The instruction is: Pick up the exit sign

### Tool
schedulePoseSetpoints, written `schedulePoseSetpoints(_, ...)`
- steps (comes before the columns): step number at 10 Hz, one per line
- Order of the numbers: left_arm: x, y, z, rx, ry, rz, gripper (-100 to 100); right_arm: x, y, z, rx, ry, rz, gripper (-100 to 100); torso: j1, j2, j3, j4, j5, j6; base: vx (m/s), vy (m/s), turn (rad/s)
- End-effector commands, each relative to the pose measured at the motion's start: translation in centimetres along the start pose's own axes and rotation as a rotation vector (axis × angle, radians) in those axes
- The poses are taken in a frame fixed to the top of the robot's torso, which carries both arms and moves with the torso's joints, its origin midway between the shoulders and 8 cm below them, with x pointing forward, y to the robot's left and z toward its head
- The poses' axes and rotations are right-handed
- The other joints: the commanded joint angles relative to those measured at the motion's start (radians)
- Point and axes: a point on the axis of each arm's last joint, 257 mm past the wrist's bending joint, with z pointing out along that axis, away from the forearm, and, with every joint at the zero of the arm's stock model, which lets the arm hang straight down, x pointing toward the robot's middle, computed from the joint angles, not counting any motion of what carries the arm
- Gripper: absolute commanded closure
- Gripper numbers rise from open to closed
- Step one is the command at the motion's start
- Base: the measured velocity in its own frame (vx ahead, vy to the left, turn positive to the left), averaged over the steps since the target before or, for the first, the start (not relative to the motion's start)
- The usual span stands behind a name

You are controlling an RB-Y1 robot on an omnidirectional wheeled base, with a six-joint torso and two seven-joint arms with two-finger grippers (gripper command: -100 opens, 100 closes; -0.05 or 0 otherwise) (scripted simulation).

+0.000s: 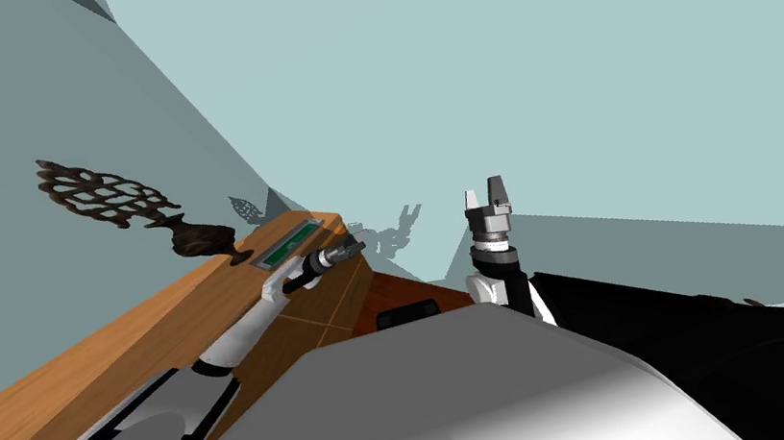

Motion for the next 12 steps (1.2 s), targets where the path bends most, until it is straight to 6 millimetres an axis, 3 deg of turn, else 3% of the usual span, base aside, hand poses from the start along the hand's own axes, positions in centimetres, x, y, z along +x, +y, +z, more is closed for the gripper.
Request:
schedulePoseSetpoints(1,1.4,0.5,-1.1,0.003,0.099,-0.015,-100,0.0,0.0,0.0,0.000,0.000,0.000,0,0.000,0.000,0.000,0.000,0.000,0.000,0.017,0.028,-0.137)
schedulePoseSetpoints(3,1.0,2.0,-2.5,-0.043,0.126,-0.004,-100,0.0,0.0,0.0,0.000,0.000,0.000,0,0.000,-0.001,0.000,0.000,0.000,0.000,0.011,0.020,-0.034)
schedulePoseSetpoints(6,2.4,3.5,-6.0,-0.082,0.301,-0.023,-100,0.0,0.0,0.0,0.000,0.000,0.000,0,0.000,0.000,0.000,0.000,0.000,0.000,0.018,0.021,-0.126)
schedulePoseSetpoints(10,2.0,5.9,-12.1,-0.199,0.472,-0.046,-100,0.0,0.0,0.0,0.000,0.000,0.000,0,0.001,-0.002,-0.001,0.000,0.000,-0.001,0.035,0.034,-0.111)
schedulePoseSetpoints(12,1.4,6.7,-13.9,-0.250,0.488,-0.043,-100,0.0,0.0,0.0,0.000,0.000,0.000,0,0.001,-0.002,-0.001,0.000,0.000,-0.001,0.022,0.022,-0.028)
